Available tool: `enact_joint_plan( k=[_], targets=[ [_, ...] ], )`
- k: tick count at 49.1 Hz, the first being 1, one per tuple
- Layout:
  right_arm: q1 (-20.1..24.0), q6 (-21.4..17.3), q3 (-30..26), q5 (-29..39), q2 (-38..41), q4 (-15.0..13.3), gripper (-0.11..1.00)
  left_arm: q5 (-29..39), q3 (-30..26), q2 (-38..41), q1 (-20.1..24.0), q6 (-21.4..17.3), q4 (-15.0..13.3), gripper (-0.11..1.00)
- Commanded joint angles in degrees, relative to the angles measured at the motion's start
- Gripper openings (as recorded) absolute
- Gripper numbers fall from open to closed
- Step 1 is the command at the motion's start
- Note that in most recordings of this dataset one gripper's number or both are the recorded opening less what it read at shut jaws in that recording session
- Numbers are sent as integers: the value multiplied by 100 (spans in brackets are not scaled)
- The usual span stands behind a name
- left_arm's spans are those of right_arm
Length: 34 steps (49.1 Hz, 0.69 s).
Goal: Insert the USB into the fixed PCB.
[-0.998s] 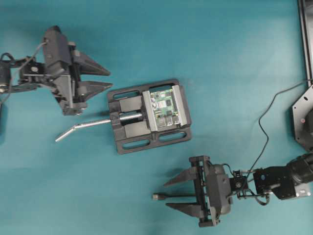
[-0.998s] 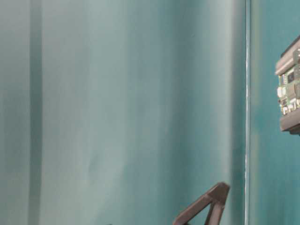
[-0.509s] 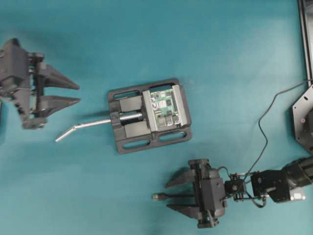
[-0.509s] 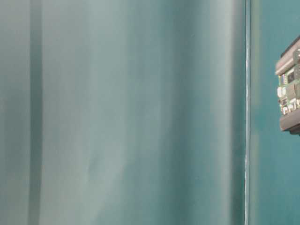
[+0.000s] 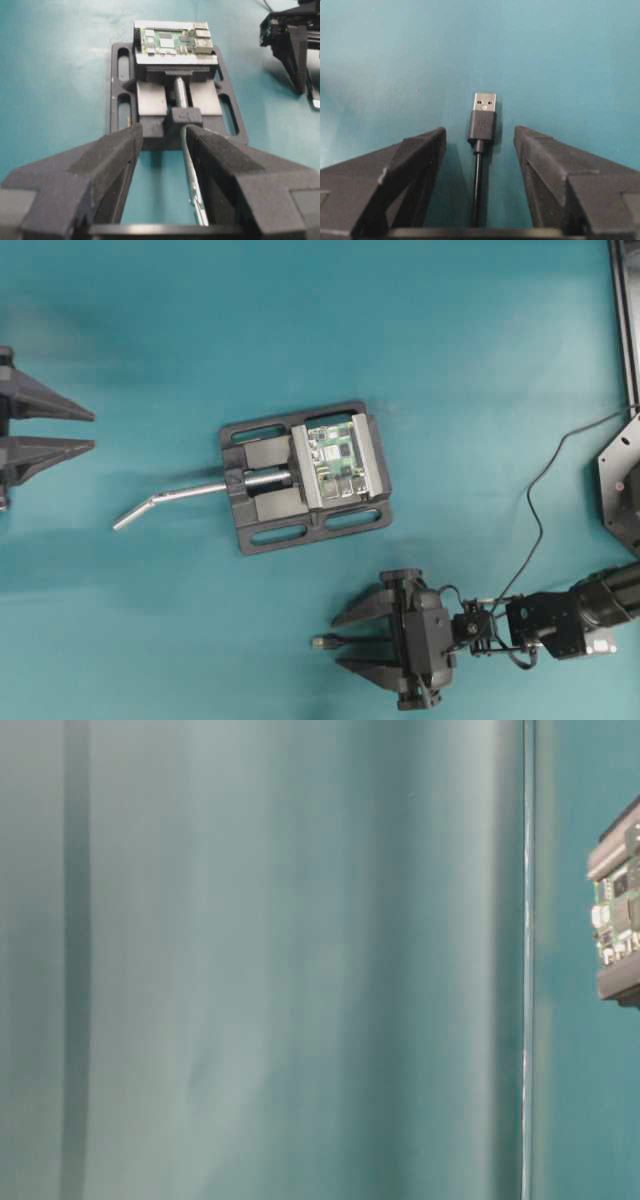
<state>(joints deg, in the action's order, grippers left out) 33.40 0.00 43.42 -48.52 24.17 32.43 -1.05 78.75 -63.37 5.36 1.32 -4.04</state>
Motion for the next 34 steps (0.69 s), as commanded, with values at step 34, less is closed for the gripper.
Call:
enact_joint_plan(
  k=[34],
  targets=[
    [18,18,-26,9,26,229,63,633,369,-1169,-18,0,44,53]
  ],
)
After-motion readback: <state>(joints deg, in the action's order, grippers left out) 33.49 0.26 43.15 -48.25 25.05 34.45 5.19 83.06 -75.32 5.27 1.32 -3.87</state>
